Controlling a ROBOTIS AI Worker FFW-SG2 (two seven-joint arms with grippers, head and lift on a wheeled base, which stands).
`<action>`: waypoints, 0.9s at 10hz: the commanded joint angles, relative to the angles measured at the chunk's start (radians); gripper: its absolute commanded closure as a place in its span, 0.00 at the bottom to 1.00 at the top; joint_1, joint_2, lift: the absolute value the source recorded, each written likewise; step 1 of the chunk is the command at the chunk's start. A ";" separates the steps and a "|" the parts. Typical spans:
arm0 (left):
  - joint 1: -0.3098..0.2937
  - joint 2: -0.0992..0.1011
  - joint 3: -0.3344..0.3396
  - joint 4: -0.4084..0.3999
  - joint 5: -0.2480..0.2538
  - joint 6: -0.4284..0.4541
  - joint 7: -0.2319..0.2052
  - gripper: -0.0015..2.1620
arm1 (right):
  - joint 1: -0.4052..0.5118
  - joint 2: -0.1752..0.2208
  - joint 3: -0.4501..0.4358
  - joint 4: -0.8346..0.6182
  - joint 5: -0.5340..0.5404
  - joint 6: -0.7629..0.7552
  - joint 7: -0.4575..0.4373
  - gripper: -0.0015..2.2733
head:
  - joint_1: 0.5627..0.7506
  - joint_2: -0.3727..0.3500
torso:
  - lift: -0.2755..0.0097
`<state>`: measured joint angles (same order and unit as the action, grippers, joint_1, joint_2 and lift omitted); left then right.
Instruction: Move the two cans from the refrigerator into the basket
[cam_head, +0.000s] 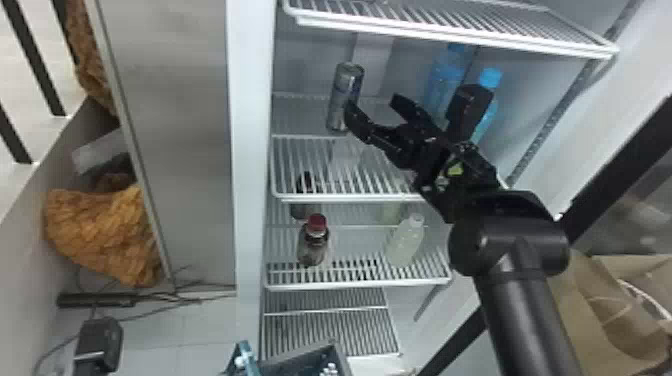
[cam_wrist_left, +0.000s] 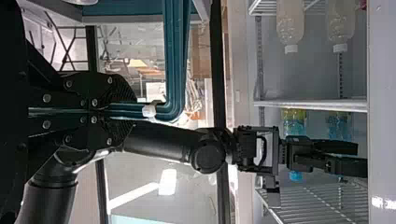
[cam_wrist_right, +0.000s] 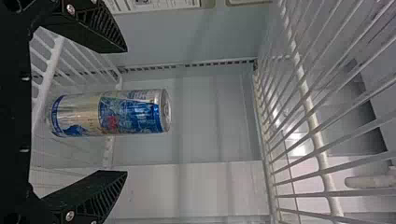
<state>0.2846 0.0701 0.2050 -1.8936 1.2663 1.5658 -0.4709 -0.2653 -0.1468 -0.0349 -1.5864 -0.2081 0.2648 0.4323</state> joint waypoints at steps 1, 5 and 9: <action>0.000 0.000 0.000 0.000 0.000 0.005 0.000 0.55 | -0.027 0.003 0.015 0.032 0.013 0.020 -0.010 0.05 | 0.70 0.20 | 0.84; 0.000 0.000 -0.002 0.005 0.000 0.005 0.000 0.55 | -0.088 0.013 0.051 0.135 0.029 0.027 -0.053 0.05 | 0.70 0.22 | 0.84; 0.000 0.000 0.000 0.005 0.000 0.005 0.001 0.55 | -0.150 0.013 0.073 0.203 0.045 0.027 -0.073 0.06 | 0.70 0.24 | 0.84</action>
<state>0.2846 0.0706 0.2040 -1.8886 1.2663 1.5658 -0.4693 -0.4068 -0.1334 0.0352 -1.3904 -0.1644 0.2920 0.3595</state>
